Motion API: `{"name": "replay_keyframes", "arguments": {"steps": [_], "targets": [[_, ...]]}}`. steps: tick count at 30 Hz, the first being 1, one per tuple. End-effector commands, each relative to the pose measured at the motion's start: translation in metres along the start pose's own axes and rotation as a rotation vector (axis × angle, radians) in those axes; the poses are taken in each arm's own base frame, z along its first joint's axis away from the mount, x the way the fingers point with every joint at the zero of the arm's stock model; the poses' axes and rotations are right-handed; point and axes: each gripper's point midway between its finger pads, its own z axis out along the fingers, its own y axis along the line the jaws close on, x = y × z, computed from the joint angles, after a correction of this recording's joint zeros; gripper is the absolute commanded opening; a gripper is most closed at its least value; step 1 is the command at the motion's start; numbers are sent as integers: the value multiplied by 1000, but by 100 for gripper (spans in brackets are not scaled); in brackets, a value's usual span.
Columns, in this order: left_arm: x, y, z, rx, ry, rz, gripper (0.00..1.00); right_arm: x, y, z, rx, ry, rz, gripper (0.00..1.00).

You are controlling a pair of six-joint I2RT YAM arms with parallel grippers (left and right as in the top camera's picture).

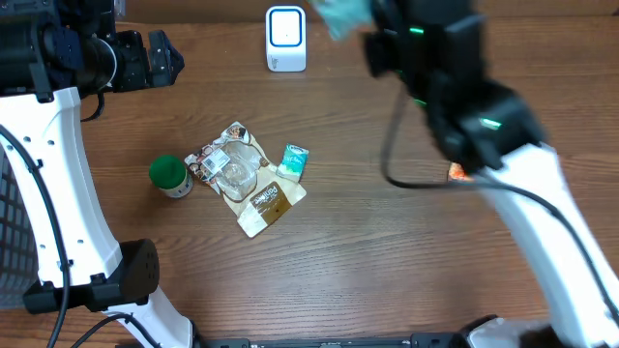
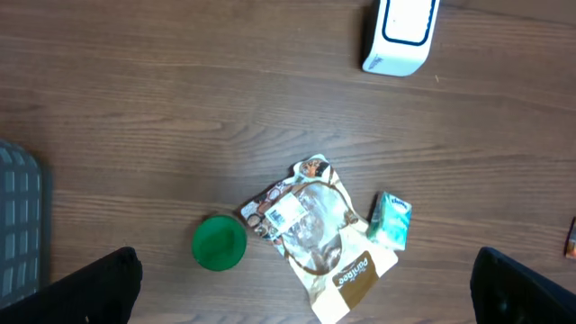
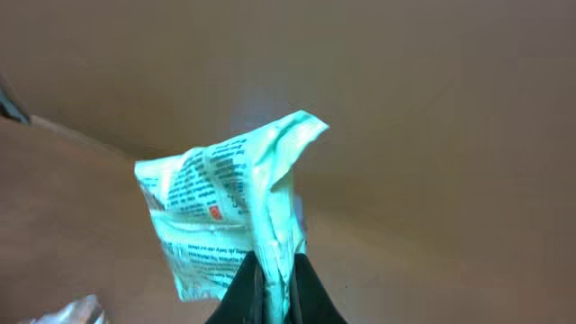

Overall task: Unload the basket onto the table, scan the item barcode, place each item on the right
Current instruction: 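Place the green tissue pack beside the orange pack and release, then move the right gripper toward the small Kleenex pack by the bread bag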

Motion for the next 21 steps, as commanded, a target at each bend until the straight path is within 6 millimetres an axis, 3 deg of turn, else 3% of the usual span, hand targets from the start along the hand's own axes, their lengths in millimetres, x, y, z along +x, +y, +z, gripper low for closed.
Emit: {"name": "replay_keyframes", "arguments": {"steps": [1,6,13,21], "targets": [[-2,1,-2,-4,-10,18,100,45,-49,-14,130,169,415,4],[-2,1,-2,-4,-10,18,100,141,-102,-23,323,496,561,4],[-2,1,-2,-4,-10,18,99,248,-149,6,456,697,663,4],[-2,1,-2,-4,-10,18,100,329,-181,27,542,792,733,4]]}}
